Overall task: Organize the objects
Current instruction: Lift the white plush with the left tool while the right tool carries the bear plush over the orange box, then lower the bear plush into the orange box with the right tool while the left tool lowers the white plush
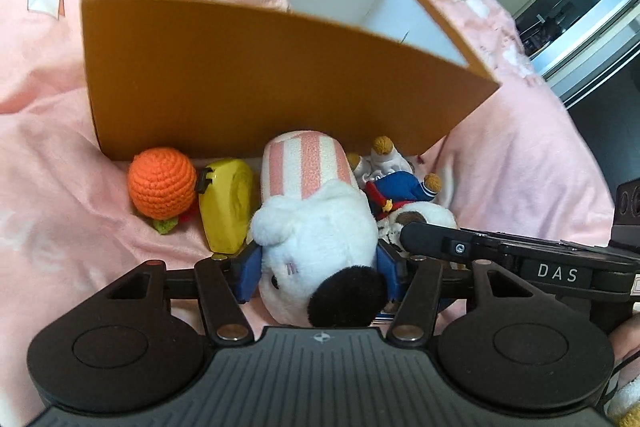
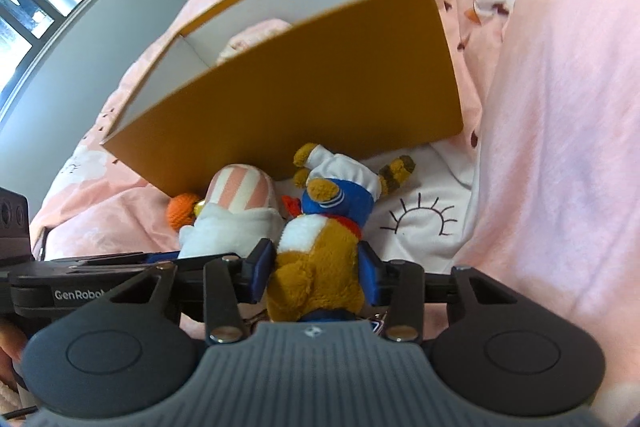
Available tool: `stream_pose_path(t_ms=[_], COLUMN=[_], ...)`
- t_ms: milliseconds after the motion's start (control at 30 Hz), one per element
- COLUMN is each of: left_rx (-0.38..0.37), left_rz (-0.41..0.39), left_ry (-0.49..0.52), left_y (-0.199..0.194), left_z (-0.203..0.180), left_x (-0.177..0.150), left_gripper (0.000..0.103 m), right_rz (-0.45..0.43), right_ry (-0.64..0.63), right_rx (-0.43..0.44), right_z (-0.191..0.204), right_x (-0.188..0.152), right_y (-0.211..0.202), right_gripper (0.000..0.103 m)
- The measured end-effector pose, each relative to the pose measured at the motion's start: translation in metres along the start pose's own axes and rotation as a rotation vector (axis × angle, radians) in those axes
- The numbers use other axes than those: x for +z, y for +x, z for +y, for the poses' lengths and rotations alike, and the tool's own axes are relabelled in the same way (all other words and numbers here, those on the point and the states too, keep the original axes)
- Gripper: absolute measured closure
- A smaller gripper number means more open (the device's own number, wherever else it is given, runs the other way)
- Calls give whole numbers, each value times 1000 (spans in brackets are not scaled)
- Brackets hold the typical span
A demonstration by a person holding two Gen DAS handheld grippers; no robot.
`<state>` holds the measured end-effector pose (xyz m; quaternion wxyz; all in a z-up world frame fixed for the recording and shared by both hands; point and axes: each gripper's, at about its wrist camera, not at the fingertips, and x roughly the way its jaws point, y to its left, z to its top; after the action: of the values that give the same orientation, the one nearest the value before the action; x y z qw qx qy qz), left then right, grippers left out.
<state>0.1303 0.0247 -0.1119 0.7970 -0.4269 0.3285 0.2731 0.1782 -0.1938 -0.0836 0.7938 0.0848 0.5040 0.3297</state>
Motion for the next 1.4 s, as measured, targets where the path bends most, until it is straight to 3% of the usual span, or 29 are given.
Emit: stream_pose_path(t_ms=[267, 367, 533, 700, 867, 1000, 1200, 1400], left_rx=[-112, -130, -174, -157, -125, -102, -61, -27], left_rz=[-68, -86, -103, -146, -116, -45, 42, 119], left_ry=[19, 99, 163, 187, 173, 144, 155, 161], left_y=[-56, -74, -82, -73, -30, 15, 67, 95], left_z=[-18, -36, -60, -76, -71, -55, -40, -33], left_x=[25, 46, 90, 134, 163, 179, 193, 198], left_gripper=[37, 37, 37, 37, 37, 37, 37, 37], right_rz=[-129, -196, -279, -317, -265, -164, -48, -4], right_ry=[-111, -164, -264, -329, -361, -361, -415, -463], right_rx=[4, 4, 5, -40, -76, -124, -155, -241], right_z=[35, 48, 66, 73, 63, 44, 24, 29], right_x=[18, 39, 81, 123, 161, 187, 201, 205], right_y=[-59, -84, -106, -99, -65, -17, 45, 76], right_gripper=[57, 57, 57, 57, 57, 57, 57, 57])
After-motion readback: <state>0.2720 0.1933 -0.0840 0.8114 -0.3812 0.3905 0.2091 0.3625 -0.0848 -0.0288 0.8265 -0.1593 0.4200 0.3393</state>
